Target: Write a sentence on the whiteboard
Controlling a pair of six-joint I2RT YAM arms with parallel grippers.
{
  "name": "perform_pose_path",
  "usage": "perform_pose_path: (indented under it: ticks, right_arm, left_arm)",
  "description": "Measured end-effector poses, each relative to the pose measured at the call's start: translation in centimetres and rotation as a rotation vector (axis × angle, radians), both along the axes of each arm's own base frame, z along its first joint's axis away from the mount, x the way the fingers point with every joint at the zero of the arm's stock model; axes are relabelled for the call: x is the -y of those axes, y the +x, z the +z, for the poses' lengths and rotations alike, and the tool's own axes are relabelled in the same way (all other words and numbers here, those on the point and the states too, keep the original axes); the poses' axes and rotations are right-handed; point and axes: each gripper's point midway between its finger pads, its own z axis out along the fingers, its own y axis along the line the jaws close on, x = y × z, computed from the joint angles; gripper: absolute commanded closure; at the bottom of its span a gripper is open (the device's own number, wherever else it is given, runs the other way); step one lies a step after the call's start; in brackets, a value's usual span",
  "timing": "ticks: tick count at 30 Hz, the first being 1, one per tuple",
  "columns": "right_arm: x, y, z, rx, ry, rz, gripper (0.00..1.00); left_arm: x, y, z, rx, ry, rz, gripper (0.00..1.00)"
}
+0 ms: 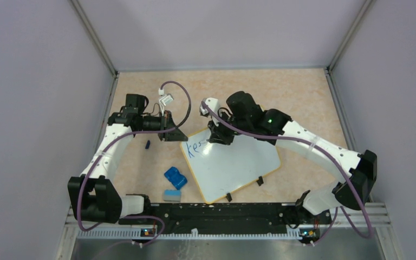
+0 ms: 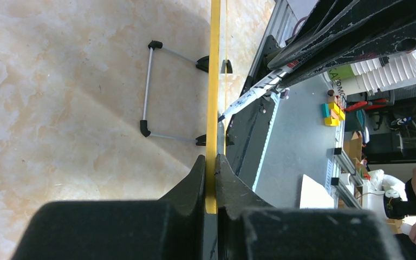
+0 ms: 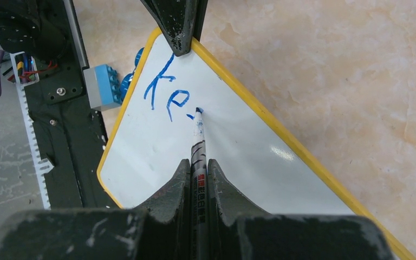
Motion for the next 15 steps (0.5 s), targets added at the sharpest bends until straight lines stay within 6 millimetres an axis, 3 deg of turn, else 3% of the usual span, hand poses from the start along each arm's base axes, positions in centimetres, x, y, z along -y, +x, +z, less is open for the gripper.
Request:
perform_pose_path:
  ticks: [15]
  right_arm:
    - [-0.1,-1.1,-1.3,-0.027,-0.019,0.031,1.0]
  left_arm:
    - [0.0,0.0,0.0,0.0,0.001,0.0,1.0]
